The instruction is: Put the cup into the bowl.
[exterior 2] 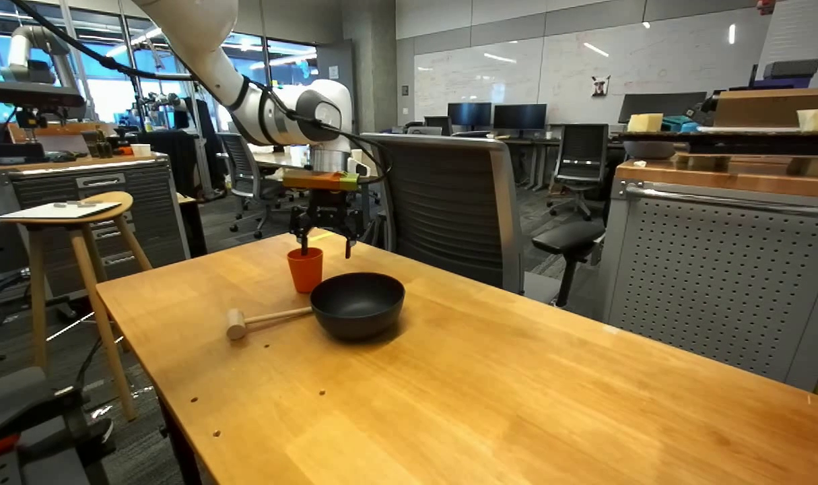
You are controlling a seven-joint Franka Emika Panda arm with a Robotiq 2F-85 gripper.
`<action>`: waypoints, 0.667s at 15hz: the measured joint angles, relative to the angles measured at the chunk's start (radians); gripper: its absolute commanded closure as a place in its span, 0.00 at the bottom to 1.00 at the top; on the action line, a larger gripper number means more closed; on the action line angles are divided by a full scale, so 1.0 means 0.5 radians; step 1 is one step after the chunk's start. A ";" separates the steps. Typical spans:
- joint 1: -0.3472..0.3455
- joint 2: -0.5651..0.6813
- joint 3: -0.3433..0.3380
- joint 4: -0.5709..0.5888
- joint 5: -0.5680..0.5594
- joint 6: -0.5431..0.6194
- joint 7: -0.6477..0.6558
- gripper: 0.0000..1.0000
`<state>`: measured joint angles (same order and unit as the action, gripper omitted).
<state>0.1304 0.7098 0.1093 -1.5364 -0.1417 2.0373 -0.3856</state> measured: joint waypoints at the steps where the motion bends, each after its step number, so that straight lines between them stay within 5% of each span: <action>1: 0.000 0.058 0.007 0.089 0.000 -0.055 -0.018 0.08; 2: 0.000 0.110 0.017 0.170 0.000 -0.106 -0.036 0.25; 10: -0.032 0.413 0.129 0.584 0.107 -0.459 -0.296 0.87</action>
<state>0.1144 0.9163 0.1737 -1.2445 -0.0881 1.8079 -0.5338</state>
